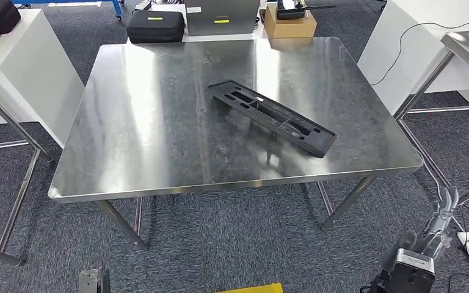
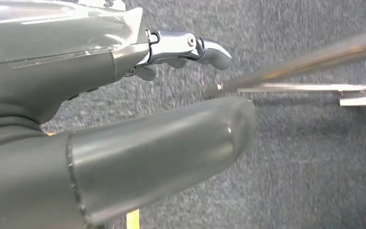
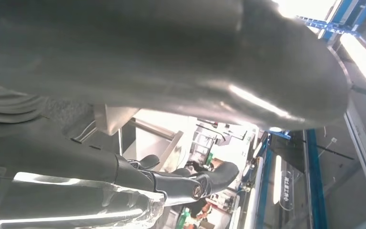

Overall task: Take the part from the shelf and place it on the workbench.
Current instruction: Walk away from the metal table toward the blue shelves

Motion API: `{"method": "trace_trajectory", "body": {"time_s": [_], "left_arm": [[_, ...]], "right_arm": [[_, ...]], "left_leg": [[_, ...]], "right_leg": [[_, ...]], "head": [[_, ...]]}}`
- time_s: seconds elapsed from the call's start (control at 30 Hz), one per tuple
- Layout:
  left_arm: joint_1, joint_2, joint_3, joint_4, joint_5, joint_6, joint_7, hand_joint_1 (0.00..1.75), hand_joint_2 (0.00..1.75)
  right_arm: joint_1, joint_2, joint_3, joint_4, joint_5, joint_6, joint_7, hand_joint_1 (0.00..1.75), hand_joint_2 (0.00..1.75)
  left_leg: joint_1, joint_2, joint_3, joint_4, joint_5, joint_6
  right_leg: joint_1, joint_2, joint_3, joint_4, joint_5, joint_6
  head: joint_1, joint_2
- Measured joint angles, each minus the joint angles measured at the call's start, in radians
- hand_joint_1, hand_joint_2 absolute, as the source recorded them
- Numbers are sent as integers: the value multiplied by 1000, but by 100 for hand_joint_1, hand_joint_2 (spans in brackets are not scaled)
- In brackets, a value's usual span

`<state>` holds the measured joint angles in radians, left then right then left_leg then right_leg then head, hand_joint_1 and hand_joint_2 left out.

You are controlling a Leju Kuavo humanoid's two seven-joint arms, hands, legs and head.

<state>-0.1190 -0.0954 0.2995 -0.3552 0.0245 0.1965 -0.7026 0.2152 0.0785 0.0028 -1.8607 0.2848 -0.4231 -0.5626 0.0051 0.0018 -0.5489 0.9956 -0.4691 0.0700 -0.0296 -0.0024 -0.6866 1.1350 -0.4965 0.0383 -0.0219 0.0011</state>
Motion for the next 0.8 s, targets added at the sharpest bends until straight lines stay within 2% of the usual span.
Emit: {"method": "trace_trajectory", "body": {"time_s": [0.03,0.07,0.1,0.13,0.17,0.23,0.27,0.3,0.37,0.4,0.43,0.47,0.53,0.57,0.6,0.63,0.67,0.7,0.73,0.77,0.8], "left_arm": [[0,-1,2,-2,-2,3,0,0,0],[0,-3,4,-2,-4,5,0,0,0],[0,-5,6,-3,-6,7,0,0,0],[1,-6,7,-5,-7,9,0,0,0],[1,-7,7,-7,-7,11,0,0,0],[4,-12,8,-16,-10,13,0,0,0],[5,-14,9,-20,-11,14,0,0,0],[8,-16,10,-24,-13,14,0,0,0],[13,-19,12,-30,-14,15,0,0,0],[16,-20,13,-32,-14,15,0,0,0],[19,-21,13,-34,-14,16,0,0,0],[21,-22,14,-36,-14,16,0,0,0],[23,-22,16,-40,-14,17,0,0,0],[23,-23,17,-41,-14,17,0,0,0],[23,-22,19,-42,-14,17,0,0,0],[22,-22,20,-43,-14,17,0,0,0],[22,-22,21,-44,-14,17,0,0,0],[21,-22,22,-45,-14,17,0,0,0],[19,-22,23,-47,-14,17,0,0,0],[17,-22,24,-49,-14,17,0,0,0],[15,-22,26,-51,-14,17,0,0,0]], "right_arm": [[0,1,-1,0,0,0,0,0,0],[0,1,-2,1,0,1,0,0,0],[0,2,-3,2,0,2,0,0,0],[0,4,-3,2,0,4,0,0,0],[-1,5,-3,3,1,6,0,0,0],[-3,8,-3,3,4,12,0,0,0],[-5,11,-3,3,5,15,0,0,0],[-6,13,-3,3,6,17,-1,0,0],[-9,17,-3,4,7,20,-1,0,0],[-12,19,-4,4,7,21,0,0,0],[-16,22,-4,6,7,23,1,0,0],[-19,24,-4,8,8,25,2,0,0],[-23,29,-4,12,8,30,3,0,0],[-25,31,-4,15,9,32,4,0,0],[-26,31,-4,18,9,33,5,0,0],[-28,32,-5,21,9,33,5,0,0],[-30,32,-5,24,9,35,6,0,0],[-34,32,-5,27,9,35,6,0,0],[-38,32,-6,30,8,37,6,0,0],[-43,32,-6,33,8,37,7,0,0],[-50,32,-7,36,7,38,7,0,0]], "left_leg": [[-3,1,-14,1,10,3],[-6,2,-27,1,20,5],[-10,3,-40,2,31,5],[-13,3,-51,3,41,5],[-16,2,-61,3,51,5],[-20,1,-77,4,70,0],[-21,1,-82,4,79,-5],[-20,2,-84,3,88,-11],[-17,1,-87,0,101,-24],[-15,0,-93,6,91,-31],[-13,-2,-103,25,63,-38],[-11,-3,-117,61,18,-45],[-4,-4,-148,175,-82,-57],[0,-4,-157,229,-107,-62],[3,-4,-154,261,-107,-65],[6,-4,-135,262,-87,-68],[9,-4,-97,230,-58,-69],[12,-4,-45,170,-39,-70],[11,-5,8,98,-35,-69],[10,-6,47,43,-41,-65],[8,-8,68,7,-50,-60]], "right_leg": [[1,0,-14,68,-40,-4],[2,0,-17,120,-64,-3],[2,0,-5,141,-71,1],[3,0,25,125,-63,7],[5,0,72,74,-47,10],[15,-1,183,-76,-35,1],[21,-1,219,-131,-34,-7],[26,-2,237,-164,-37,-13],[28,-3,230,-175,-25,-22],[26,-4,223,-177,-16,-29],[23,-6,213,-179,-4,-37],[19,-8,201,-181,9,-43],[19,-10,176,-180,33,-49],[19,-11,162,-179,46,-47],[19,-11,147,-177,58,-45],[18,-12,130,-174,70,-41],[16,-12,114,-171,80,-36],[15,-12,100,-165,88,-31],[15,-12,89,-159,95,-25],[16,-13,81,-155,103,-18],[17,-14,77,-154,110,-11]], "head": [[3,0],[4,0],[5,0],[5,0],[5,0],[5,0],[4,0],[4,0],[6,0],[7,0],[5,0],[1,0],[-6,0],[-7,0],[-7,0],[-8,0],[-8,0],[-9,0],[-11,0],[-11,0],[-11,0]]}}
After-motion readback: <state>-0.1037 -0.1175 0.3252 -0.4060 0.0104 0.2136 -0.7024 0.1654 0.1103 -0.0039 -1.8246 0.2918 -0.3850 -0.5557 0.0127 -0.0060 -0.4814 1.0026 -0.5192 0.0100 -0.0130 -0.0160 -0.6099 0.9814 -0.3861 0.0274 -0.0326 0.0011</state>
